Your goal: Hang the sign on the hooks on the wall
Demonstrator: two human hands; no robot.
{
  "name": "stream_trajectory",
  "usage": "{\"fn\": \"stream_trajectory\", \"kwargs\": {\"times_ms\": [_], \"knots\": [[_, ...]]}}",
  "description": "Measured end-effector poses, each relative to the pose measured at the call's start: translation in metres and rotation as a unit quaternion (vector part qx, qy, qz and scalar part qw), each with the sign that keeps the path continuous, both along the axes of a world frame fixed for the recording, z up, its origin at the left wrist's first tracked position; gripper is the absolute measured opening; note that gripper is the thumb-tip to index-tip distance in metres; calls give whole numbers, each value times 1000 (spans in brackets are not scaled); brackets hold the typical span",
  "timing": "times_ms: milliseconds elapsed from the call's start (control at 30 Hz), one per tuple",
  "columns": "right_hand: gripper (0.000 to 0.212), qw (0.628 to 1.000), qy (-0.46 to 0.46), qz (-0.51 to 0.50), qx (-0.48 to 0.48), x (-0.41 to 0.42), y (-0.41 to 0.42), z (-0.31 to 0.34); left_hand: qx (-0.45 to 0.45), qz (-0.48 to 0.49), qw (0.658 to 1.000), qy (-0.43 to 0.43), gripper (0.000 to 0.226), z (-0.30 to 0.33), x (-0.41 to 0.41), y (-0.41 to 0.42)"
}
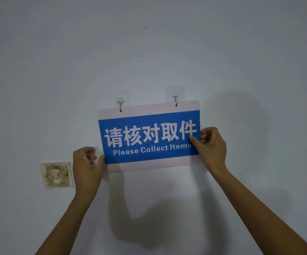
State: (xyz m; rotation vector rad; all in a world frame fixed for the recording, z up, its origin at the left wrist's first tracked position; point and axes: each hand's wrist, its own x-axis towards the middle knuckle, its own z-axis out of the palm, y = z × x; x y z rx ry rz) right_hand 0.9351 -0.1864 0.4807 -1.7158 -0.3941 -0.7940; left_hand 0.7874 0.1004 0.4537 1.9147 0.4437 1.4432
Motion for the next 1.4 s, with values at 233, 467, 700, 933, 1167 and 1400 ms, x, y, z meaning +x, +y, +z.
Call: {"fn": "stream_trajectory", "kwargs": {"times_ms": [233,467,700,933,1167,1400], "knots": [[31,999,-7,-27,-28,3,-3,-5,10,-28,1000,7,27,8,16,-8],[30,998,0,-49,-36,3,-3,-5,19,-18,1000,-4,29,20,20,8],[27,998,9,-43,-46,1,-5,-7,12,-14,1000,-23,30,18,21,7],[27,997,21,-32,-73,1,-8,-9,13,-18,1000,-15,30,19,20,5],[26,993,24,-34,-109,-3,-7,-8,9,-17,999,28,31,28,14,5],[18,972,81,-25,-219,-23,-30,-11,0,-25,999,37,30,28,-16,-7]]}}
